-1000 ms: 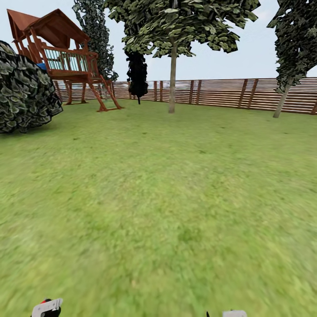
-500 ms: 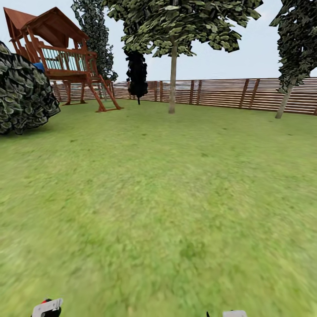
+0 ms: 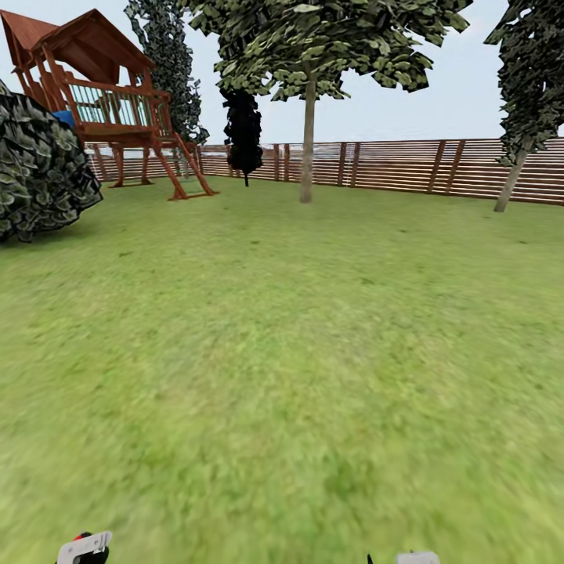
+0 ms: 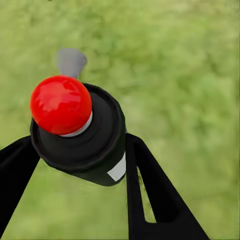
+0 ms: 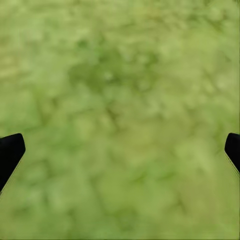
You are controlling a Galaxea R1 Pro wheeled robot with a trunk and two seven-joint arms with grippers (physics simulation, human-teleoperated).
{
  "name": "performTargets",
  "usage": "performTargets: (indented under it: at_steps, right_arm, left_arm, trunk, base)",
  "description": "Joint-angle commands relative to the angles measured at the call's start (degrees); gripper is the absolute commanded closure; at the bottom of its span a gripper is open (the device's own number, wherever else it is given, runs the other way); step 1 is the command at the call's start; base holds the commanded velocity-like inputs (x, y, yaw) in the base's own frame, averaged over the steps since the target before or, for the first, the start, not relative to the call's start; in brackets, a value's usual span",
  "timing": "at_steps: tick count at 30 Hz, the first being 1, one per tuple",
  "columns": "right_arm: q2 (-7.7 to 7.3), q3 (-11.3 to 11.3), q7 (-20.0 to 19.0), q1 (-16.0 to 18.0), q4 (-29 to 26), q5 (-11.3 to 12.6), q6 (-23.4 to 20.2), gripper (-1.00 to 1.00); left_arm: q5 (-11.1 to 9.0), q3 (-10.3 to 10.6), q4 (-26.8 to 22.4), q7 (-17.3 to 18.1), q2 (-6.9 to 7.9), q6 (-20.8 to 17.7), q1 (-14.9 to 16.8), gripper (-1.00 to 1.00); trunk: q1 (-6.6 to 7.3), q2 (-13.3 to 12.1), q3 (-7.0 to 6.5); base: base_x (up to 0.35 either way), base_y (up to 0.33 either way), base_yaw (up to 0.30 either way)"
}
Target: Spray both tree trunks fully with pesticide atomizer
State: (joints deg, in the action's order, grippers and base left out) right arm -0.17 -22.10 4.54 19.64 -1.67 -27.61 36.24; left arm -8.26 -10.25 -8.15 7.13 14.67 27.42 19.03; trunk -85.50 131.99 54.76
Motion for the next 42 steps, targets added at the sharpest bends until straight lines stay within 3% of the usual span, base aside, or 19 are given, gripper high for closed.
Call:
performTargets:
  at_steps: [1, 42]
  right_arm:
    - [-0.01, -0.13, 0.47, 0.05, 0.09, -0.6, 0.15, -1.0]
    - [-0.01, -0.13, 0.47, 0.05, 0.09, -0.6, 0.15, -1.0]
  left_arm:
    - [-0.61, -0.21, 0.06, 0.6, 0.0, 0.09, 0.04, 1.0]
    - [-0.61, -0.21, 0.06, 0.57, 0.04, 0.09, 0.04, 1.0]
  trunk:
    - [-0.02, 0.02, 0.05]
    - [-0.02, 0.02, 0.05]
  base:
    - [0.338, 0.0, 0.0]
    - [0.338, 0.0, 0.0]
